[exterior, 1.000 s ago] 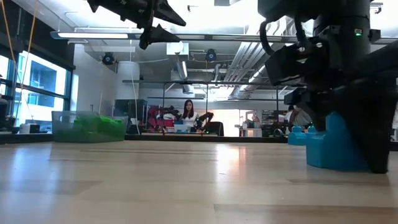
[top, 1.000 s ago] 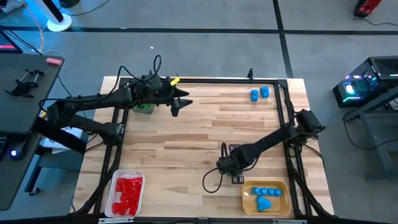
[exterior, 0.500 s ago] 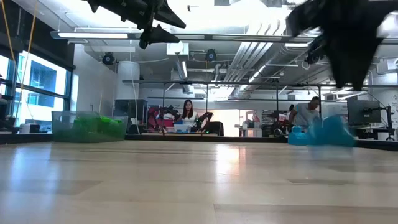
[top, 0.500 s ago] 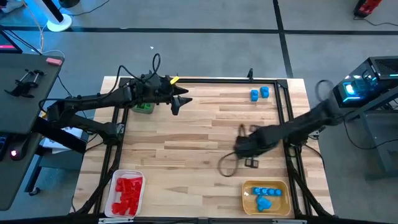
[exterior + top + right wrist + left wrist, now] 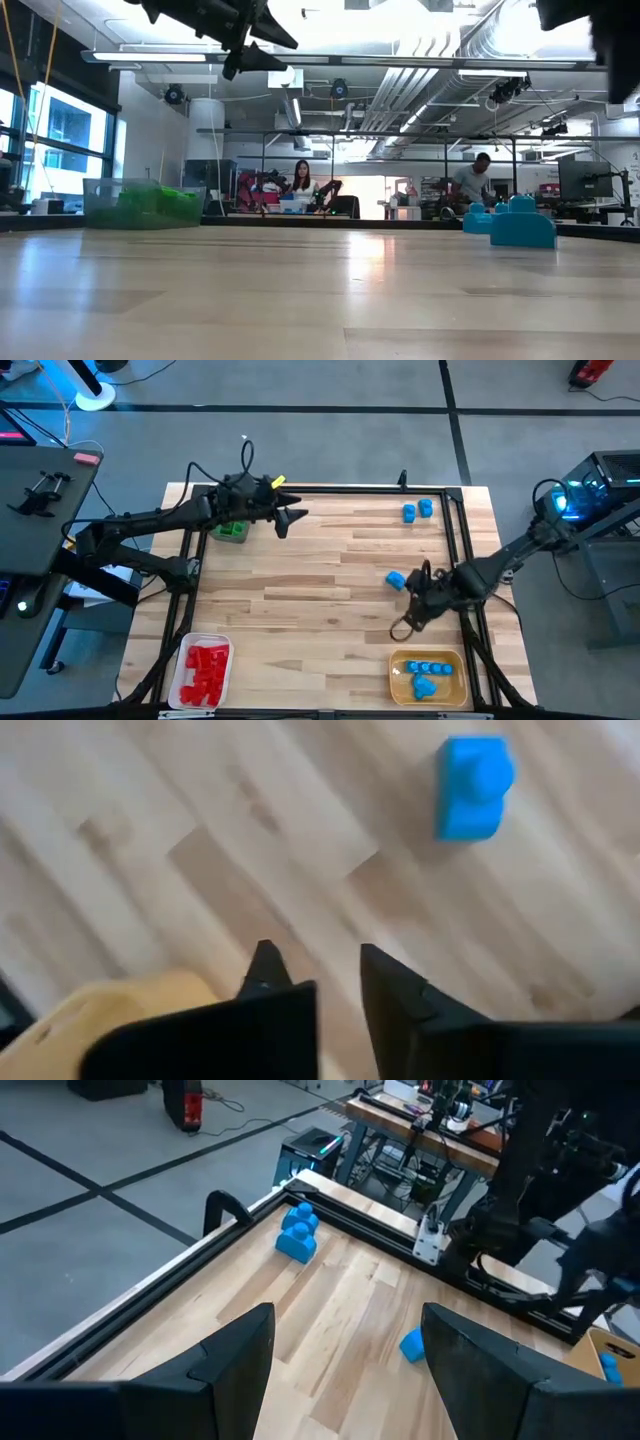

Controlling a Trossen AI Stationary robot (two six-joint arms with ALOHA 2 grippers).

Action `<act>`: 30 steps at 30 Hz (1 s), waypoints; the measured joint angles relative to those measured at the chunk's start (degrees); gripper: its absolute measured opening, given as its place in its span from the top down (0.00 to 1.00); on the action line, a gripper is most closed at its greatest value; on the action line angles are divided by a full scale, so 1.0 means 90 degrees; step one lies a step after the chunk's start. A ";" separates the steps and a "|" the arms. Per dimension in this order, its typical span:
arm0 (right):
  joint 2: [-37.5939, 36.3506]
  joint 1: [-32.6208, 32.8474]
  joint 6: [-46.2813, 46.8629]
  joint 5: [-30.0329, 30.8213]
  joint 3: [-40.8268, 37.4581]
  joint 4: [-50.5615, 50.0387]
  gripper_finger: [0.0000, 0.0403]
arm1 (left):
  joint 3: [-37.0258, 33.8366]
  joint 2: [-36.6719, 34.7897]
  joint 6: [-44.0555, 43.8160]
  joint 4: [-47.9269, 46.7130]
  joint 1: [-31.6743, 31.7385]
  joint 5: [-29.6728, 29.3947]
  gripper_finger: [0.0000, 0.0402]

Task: Sort blocks
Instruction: Put the blue game piece into the yellow bin

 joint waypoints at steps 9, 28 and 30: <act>0.0029 -0.2368 -0.2079 0.0109 -0.0039 0.0018 0.49 | 0.0000 0.0000 -0.0171 0.0045 -0.0002 0.0002 0.40; 0.0290 -0.4197 -0.3330 -0.1070 -0.2185 0.2364 0.23 | 0.0000 0.0000 -0.0513 0.0014 -0.0010 0.0007 0.40; 0.0353 -0.4197 -0.3351 -0.0908 -0.2188 0.2356 0.23 | 0.0000 0.0000 -0.0532 0.0015 -0.0010 0.0007 0.40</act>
